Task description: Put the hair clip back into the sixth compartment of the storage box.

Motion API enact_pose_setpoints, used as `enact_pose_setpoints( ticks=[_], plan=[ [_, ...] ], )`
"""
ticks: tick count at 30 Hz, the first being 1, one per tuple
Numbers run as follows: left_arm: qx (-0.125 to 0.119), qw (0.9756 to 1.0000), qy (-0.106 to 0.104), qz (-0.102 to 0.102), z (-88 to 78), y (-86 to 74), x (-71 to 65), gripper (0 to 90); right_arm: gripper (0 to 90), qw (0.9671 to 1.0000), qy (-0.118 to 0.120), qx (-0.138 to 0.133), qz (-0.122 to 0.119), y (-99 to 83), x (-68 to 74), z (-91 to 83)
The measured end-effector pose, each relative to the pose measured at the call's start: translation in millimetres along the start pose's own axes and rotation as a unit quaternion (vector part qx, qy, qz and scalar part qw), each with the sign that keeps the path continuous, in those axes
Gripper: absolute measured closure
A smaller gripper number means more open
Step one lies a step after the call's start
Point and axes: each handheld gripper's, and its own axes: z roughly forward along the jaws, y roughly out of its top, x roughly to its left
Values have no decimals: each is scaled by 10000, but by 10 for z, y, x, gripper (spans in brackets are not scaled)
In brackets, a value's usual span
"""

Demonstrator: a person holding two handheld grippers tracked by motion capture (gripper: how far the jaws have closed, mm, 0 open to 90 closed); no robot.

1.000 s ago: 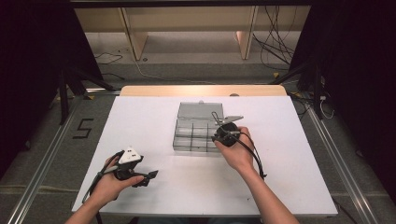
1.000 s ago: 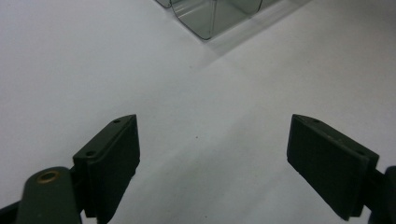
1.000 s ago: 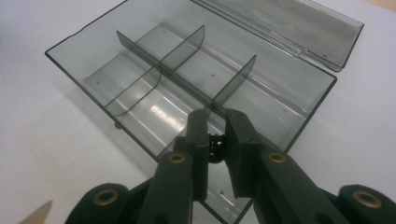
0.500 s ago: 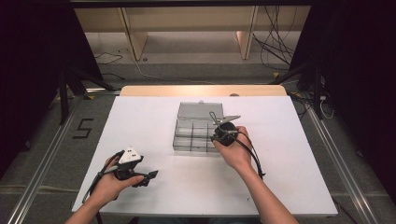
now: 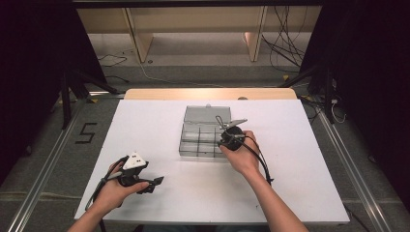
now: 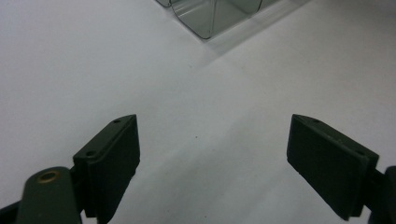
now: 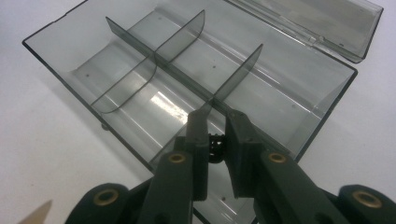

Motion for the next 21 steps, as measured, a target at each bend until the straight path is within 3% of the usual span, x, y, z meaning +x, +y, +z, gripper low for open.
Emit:
enact_pose_setpoints(
  ticks=[21],
  plan=[
    [-1,10000,4,4,0,0,-1,168,809,9998,-28,168,-47,-11,-4,98]
  ],
)
